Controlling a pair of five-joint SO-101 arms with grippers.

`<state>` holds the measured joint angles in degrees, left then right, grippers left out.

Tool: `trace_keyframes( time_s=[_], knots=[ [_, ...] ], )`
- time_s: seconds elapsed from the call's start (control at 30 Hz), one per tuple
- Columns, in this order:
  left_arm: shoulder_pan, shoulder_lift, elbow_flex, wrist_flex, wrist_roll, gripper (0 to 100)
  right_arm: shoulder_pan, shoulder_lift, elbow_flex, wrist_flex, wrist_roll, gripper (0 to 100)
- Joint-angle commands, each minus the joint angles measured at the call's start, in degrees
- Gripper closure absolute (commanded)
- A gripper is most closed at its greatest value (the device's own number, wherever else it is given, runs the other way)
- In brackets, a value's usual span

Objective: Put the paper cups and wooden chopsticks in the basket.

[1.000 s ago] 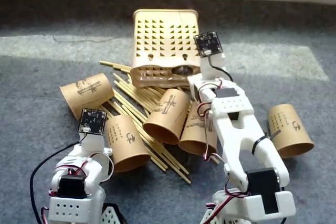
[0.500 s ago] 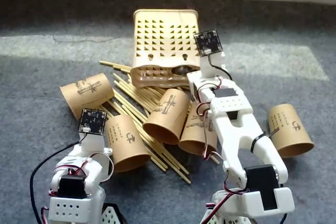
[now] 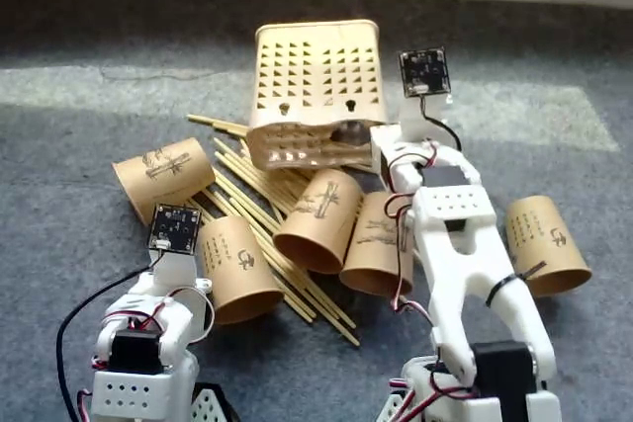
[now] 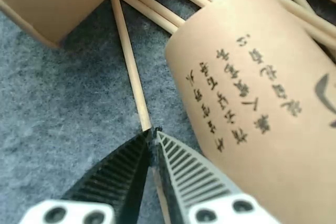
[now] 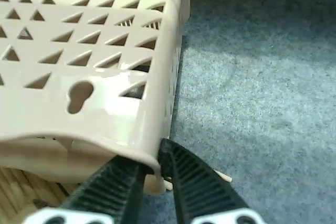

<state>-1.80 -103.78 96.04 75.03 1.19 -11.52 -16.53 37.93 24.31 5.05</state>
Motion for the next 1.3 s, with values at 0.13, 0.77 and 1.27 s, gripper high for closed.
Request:
trace_keyframes(
  time_s=[0.13,0.77,1.27],
  knots=[
    [-0.13,-0.57,1.10,0.26,-0.44,99,0.92,-14.02,-2.86,7.34,-4.66,99.2],
    [-0.13,-0.57,1.10,0.26,-0.44,99,4.09,-18.59,-22.02,34.07,-11.52,99.3],
    [-0.13,-0.57,1.10,0.26,-0.44,99,8.04,-3.12,-29.23,38.64,-15.91,99.3]
  ],
)
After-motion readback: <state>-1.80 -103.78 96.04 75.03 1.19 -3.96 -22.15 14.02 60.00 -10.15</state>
